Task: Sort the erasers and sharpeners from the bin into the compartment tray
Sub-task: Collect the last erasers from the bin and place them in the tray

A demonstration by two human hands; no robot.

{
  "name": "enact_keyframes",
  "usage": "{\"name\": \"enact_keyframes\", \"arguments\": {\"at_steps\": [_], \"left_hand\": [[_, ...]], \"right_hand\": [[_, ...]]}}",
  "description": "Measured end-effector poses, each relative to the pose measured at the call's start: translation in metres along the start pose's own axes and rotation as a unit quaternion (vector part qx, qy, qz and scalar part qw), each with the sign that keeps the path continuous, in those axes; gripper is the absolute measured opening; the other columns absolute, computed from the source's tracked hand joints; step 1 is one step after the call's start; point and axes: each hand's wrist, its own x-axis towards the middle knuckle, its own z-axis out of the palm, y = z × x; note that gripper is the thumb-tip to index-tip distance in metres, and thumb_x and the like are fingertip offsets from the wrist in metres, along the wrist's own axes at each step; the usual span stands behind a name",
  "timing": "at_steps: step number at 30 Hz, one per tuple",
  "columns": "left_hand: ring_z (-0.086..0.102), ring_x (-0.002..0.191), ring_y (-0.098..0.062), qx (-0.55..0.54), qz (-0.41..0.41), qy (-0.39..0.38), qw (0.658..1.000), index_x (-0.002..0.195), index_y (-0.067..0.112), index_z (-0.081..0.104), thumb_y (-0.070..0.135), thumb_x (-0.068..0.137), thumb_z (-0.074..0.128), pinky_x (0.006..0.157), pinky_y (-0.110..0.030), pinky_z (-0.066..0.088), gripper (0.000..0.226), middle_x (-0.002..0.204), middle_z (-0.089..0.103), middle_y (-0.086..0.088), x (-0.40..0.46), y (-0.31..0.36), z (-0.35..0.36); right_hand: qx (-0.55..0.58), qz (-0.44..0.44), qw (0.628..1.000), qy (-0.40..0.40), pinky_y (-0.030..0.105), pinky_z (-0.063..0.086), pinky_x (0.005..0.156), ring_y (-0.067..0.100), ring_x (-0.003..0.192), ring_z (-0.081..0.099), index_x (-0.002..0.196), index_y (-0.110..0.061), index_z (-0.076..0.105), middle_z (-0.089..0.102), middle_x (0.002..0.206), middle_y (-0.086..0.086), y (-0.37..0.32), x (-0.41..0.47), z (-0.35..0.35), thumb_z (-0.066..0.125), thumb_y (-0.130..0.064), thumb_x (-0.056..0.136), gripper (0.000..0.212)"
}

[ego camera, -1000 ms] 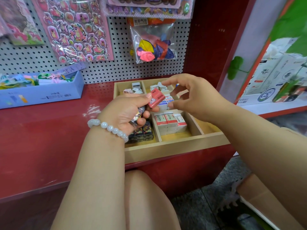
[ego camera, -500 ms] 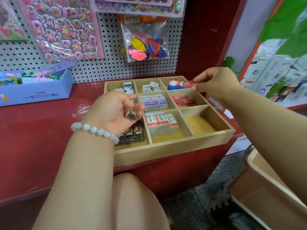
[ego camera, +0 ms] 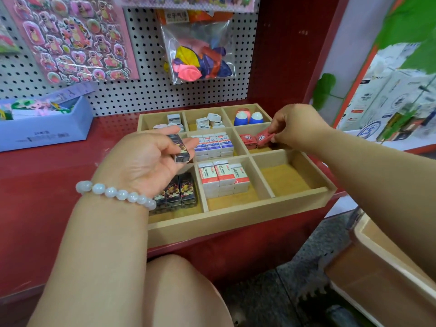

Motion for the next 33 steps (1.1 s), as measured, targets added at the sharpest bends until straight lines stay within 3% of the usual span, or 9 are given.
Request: {"name": "enact_keyframes", "arguments": {"at_steps": [4,9,13,17,23,26,29,33], "left_hand": [[0.066,0.1,-0.035,0.01,0.002,-0.005,1.0,0.112,-0.008,0.055,-0.023,0.083,0.027,0.086,-0.038,0.055,0.043,0.108,0.057,-0.029,0.003,0.0,-0.001],[0.066,0.1,-0.04,-0.021,0.016,-0.019,0.999,0.13,-0.014,0.04,-0.022,0.085,0.034,0.079,-0.043,0.057,0.045,0.125,0.054,-0.029,0.009,-0.001,-0.004],[0.068,0.095,-0.037,-0.018,0.018,-0.034,0.999,0.126,-0.015,0.042,-0.021,0.087,0.038,0.077,-0.044,0.058,0.04,0.118,0.059,-0.03,0.008,-0.001,-0.003],[0.07,0.093,-0.035,0.033,0.015,-0.041,0.999,0.126,-0.01,0.046,-0.018,0.089,0.039,0.074,-0.04,0.059,0.038,0.111,0.062,-0.032,0.003,-0.001,-0.002],[0.071,0.088,-0.031,0.073,0.013,-0.041,0.996,0.127,-0.002,0.049,-0.008,0.093,0.044,0.071,-0.041,0.06,0.035,0.101,0.069,-0.025,-0.001,0.002,-0.004],[0.073,0.083,-0.028,0.086,0.026,-0.029,0.995,0.125,-0.006,0.05,-0.002,0.092,0.051,0.067,-0.038,0.06,0.033,0.096,0.072,-0.021,-0.004,0.002,-0.005],[0.073,0.078,-0.027,0.106,0.041,-0.02,0.993,0.116,-0.009,0.056,0.001,0.09,0.057,0.061,-0.032,0.06,0.028,0.092,0.072,-0.02,-0.008,0.004,-0.006],[0.073,0.07,-0.027,0.113,0.053,-0.021,0.992,0.103,-0.007,0.061,0.001,0.088,0.059,0.058,-0.031,0.059,0.018,0.08,0.073,-0.019,-0.012,0.008,-0.01]], "right_hand": [[-0.085,-0.047,0.995,-0.01,0.025,0.044,0.071,0.02,0.085,0.061,0.093,-0.01,0.074,0.067,0.1,0.003,0.002,0.011,0.005,0.072,-0.011,0.079,0.014],[-0.08,-0.038,0.995,-0.038,0.031,0.048,0.083,0.023,0.095,0.062,0.095,-0.007,0.074,0.07,0.1,0.008,0.002,0.015,0.011,0.072,-0.013,0.08,0.016],[-0.059,0.0,0.993,-0.099,0.031,0.047,0.091,0.022,0.105,0.061,0.104,-0.007,0.072,0.068,0.11,0.005,-0.003,0.02,0.007,0.071,-0.016,0.082,0.023],[-0.048,-0.003,0.996,-0.076,0.028,0.046,0.083,0.023,0.1,0.061,0.1,-0.008,0.073,0.068,0.108,0.006,-0.004,0.015,0.006,0.071,-0.016,0.083,0.019],[0.143,-0.044,0.985,0.084,0.012,0.04,0.056,0.004,0.064,0.053,0.091,-0.017,0.074,0.065,0.08,-0.007,-0.031,-0.011,0.006,0.072,-0.016,0.08,0.011],[0.239,-0.099,0.964,0.056,0.019,0.05,0.068,0.001,0.069,0.055,0.095,-0.024,0.072,0.062,0.078,-0.016,-0.061,-0.031,0.003,0.077,-0.023,0.075,0.021],[0.268,-0.154,0.951,0.013,0.019,0.05,0.075,-0.002,0.075,0.057,0.11,-0.029,0.065,0.059,0.085,-0.022,-0.088,-0.047,-0.001,0.082,-0.028,0.069,0.044],[0.266,-0.19,0.945,0.0,0.031,0.055,0.082,0.011,0.09,0.063,0.116,-0.033,0.063,0.063,0.106,-0.011,-0.108,-0.052,0.007,0.084,-0.029,0.064,0.056]]}}
